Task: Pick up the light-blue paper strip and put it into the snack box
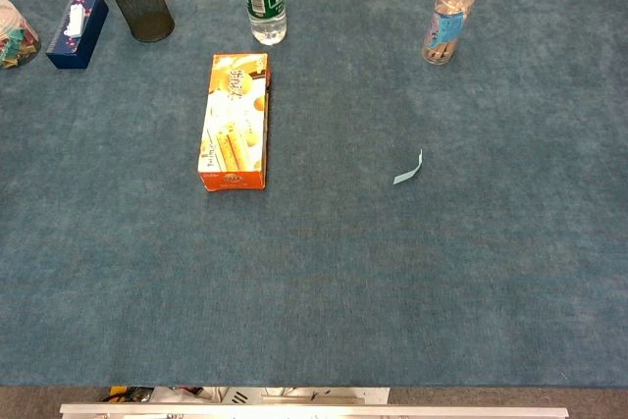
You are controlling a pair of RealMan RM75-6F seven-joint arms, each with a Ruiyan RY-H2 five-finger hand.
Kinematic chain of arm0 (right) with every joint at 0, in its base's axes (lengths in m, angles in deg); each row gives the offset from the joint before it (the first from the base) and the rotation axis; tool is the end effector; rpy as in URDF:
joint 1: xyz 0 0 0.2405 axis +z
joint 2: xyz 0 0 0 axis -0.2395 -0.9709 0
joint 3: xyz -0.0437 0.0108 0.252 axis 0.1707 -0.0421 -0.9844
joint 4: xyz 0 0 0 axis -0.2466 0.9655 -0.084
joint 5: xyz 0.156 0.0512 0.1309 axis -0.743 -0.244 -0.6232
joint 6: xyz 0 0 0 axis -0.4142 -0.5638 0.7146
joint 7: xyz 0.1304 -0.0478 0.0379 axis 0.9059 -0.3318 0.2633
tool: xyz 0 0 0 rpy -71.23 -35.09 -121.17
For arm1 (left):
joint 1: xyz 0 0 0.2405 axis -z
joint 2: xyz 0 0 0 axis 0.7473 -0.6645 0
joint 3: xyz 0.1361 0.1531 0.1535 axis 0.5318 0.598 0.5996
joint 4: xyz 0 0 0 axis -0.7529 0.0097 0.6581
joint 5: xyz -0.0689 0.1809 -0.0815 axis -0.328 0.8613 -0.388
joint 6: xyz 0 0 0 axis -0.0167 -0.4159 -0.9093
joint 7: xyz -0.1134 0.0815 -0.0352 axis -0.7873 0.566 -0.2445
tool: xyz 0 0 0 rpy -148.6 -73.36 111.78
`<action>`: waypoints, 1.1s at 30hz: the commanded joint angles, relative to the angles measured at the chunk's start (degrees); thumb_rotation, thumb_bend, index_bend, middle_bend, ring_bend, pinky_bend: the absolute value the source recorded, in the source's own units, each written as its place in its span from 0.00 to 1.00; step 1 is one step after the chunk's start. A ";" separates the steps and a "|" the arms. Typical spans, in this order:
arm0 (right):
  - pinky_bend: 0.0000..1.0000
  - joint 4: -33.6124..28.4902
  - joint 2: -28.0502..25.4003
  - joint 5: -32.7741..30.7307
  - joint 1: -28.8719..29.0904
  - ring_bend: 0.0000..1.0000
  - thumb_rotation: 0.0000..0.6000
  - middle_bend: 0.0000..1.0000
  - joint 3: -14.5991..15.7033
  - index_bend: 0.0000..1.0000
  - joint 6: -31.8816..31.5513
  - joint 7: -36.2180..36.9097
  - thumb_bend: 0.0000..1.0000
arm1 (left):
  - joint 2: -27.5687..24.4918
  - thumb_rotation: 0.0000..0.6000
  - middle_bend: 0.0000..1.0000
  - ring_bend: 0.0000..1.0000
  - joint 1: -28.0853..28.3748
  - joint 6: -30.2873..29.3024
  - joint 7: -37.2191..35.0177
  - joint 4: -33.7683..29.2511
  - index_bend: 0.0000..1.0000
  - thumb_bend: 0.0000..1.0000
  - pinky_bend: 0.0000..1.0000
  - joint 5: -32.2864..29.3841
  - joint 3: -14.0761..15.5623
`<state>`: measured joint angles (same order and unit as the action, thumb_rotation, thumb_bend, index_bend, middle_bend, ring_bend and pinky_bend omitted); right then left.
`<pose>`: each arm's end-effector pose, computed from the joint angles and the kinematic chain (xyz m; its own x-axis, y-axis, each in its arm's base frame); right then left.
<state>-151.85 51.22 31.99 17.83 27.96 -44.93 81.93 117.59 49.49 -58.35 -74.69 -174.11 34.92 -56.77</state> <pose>-0.3090 -0.1676 0.1660 0.4093 -0.0362 0.9117 -0.9098 -0.0923 0.4047 -0.3175 0.1555 0.1683 0.4851 -0.0535 0.8728 0.8742 0.0069 -0.4855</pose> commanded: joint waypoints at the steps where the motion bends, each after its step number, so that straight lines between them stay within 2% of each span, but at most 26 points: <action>1: 0.48 0.13 0.08 0.25 0.10 0.44 1.00 0.51 -0.03 0.38 -0.10 0.19 0.21 | -0.01 1.00 0.25 0.21 -0.01 0.01 0.08 -0.06 0.15 0.26 0.14 0.02 0.02; 5: 0.48 -0.48 -0.25 1.29 0.71 0.44 1.00 0.51 -0.01 0.38 0.08 1.77 0.21 | -0.10 1.00 0.25 0.21 -0.20 -0.20 0.07 -0.10 0.15 0.26 0.14 0.10 0.08; 9: 0.48 -3.04 -1.65 3.83 2.77 0.44 1.00 0.51 -0.14 0.38 1.10 6.84 0.21 | -0.17 1.00 0.25 0.21 -0.41 -0.52 -0.11 -0.03 0.15 0.26 0.14 0.20 0.10; 12: 0.49 -4.21 -2.72 5.70 5.41 0.47 1.00 0.52 -0.57 0.38 3.59 5.99 0.21 | -0.19 1.00 0.25 0.21 -0.56 -0.74 -0.33 0.02 0.15 0.26 0.14 0.31 0.13; 14: 0.59 -4.94 -3.11 6.18 7.22 0.55 1.00 0.57 -0.75 0.38 6.13 4.58 0.21 | -0.19 1.00 0.25 0.21 -0.65 -0.82 -0.38 0.09 0.16 0.26 0.14 0.32 0.17; 16: 0.78 -5.96 -3.32 6.57 9.58 0.68 1.00 0.67 -0.93 0.38 9.58 3.38 0.21 | -0.23 1.00 0.25 0.21 -0.79 -0.83 -0.46 0.12 0.16 0.26 0.14 0.27 0.26; 18: 0.92 -6.47 -2.83 7.05 12.04 0.81 1.00 0.79 -1.31 0.38 12.74 2.16 0.21 | -0.33 1.00 0.25 0.21 -0.95 -0.93 -0.60 0.15 0.17 0.26 0.14 0.20 0.31; 20: 0.99 -6.56 -1.90 7.17 14.19 0.94 1.00 0.92 -1.55 0.38 15.69 1.49 0.21 | -0.43 1.00 0.25 0.21 -1.11 -1.10 -0.74 0.16 0.17 0.26 0.14 0.15 0.32; 21: 1.00 -6.67 -1.46 7.02 15.32 0.99 1.00 0.97 -1.60 0.38 17.46 1.23 0.21 | -0.44 1.00 0.25 0.21 -1.17 -1.18 -0.82 0.19 0.17 0.26 0.14 0.11 0.29; 23: 1.00 -6.58 -0.10 6.69 17.98 1.00 1.00 1.00 -1.90 0.38 21.38 0.18 0.21 | -0.54 1.00 0.25 0.21 -1.26 -1.28 -0.90 0.16 0.17 0.26 0.14 0.00 0.20; 28: 1.00 -5.09 4.30 4.94 23.59 1.00 1.00 1.00 -2.26 0.44 30.08 -2.84 0.22 | -0.60 1.00 0.25 0.21 -1.56 -1.64 -1.35 0.50 0.17 0.26 0.14 0.05 0.23; 33: 1.00 -1.41 9.49 2.70 27.57 1.00 1.00 1.00 -2.45 0.47 35.94 -4.78 0.23 | -0.49 1.00 0.25 0.21 -1.91 -1.58 -2.00 1.04 0.17 0.26 0.14 -0.67 0.15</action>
<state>-155.11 58.48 35.93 43.72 25.74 -11.21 78.39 117.08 47.61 -59.95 -76.67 -173.10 34.29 -56.61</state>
